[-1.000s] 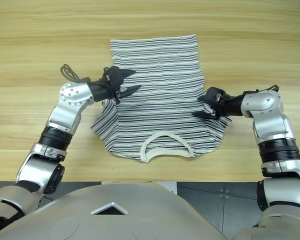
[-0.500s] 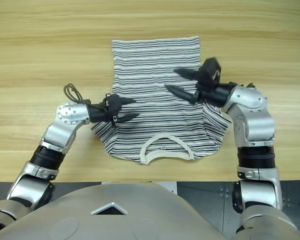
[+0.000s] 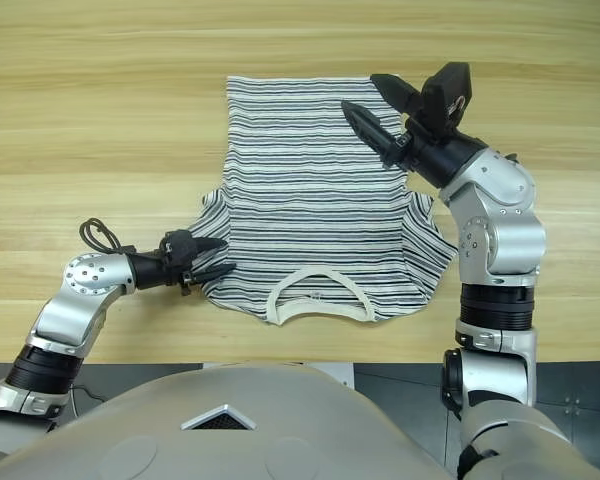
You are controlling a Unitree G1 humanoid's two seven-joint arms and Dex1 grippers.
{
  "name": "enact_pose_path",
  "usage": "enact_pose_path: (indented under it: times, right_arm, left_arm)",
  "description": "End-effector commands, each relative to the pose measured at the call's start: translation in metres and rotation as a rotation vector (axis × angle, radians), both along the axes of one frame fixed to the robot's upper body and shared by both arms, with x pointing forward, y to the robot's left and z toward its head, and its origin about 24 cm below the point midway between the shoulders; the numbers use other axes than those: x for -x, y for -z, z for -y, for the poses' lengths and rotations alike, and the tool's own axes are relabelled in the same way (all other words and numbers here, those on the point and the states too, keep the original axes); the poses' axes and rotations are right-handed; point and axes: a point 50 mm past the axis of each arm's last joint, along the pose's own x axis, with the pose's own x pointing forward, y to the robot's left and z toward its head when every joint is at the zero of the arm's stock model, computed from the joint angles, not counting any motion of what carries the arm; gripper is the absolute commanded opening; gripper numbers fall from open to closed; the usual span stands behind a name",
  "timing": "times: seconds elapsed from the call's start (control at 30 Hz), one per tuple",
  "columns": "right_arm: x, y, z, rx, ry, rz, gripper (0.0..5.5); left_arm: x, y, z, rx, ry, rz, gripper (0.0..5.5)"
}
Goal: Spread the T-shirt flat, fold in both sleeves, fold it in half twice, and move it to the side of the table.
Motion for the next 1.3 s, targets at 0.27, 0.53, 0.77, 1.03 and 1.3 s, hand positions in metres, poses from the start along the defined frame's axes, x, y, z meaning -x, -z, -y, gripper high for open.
enact_pose_path:
  times: [0.27,0.53,0.77,1.03,1.3]
  right_arm:
    - [0.004,-0.014,0.004,-0.101,0.144,0.092,2.80]
    - [0.001,-0.013,0.008,-0.092,0.173,0.101,2.80]
    - [0.003,-0.010,0.009,-0.098,0.193,0.106,2.80]
    - [0.016,0.004,0.008,-0.100,0.184,0.072,2.80]
    - [0.022,0.014,0.013,-0.105,0.236,0.041,2.80]
  left_arm:
    - [0.013,0.019,-0.026,-0.137,-0.026,-0.079,2.34]
    - [0.031,0.002,-0.031,-0.100,-0.012,-0.096,2.34]
    - [0.035,-0.006,-0.030,-0.067,-0.070,-0.069,2.34]
    - [0.021,-0.039,-0.023,0.024,-0.141,0.089,2.34]
    - [0.029,-0.074,-0.018,0.241,-0.229,0.107,2.34]
